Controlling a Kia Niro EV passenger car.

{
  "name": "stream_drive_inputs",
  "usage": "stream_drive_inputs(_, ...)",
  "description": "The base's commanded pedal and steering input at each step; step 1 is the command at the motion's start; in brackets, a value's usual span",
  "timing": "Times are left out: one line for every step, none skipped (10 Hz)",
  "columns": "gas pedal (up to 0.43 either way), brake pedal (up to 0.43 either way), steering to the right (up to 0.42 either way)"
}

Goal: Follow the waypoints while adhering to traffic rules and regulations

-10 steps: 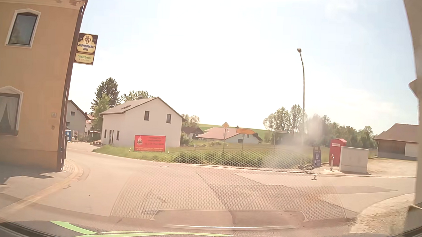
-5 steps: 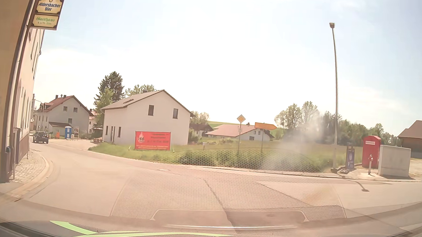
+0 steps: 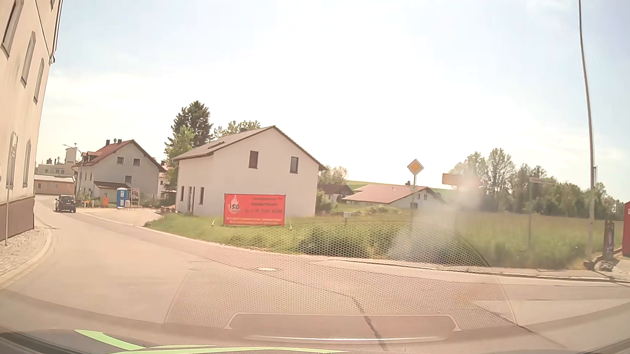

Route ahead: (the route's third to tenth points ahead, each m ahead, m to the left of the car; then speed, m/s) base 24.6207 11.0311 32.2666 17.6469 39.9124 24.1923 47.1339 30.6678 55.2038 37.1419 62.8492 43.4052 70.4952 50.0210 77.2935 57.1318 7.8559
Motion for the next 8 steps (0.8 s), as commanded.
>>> stream_drive_inputs(0.0, 0.0, -0.153)
stream_drive_inputs(0.0, 0.0, -0.17)
stream_drive_inputs(0.0, 0.0, -0.179)
stream_drive_inputs(0.02, 0.0, -0.181)
stream_drive_inputs(0.039, 0.0, -0.181)
stream_drive_inputs(0.039, 0.0, -0.183)
stream_drive_inputs(0.039, 0.0, -0.184)
stream_drive_inputs(0.047, 0.0, -0.184)
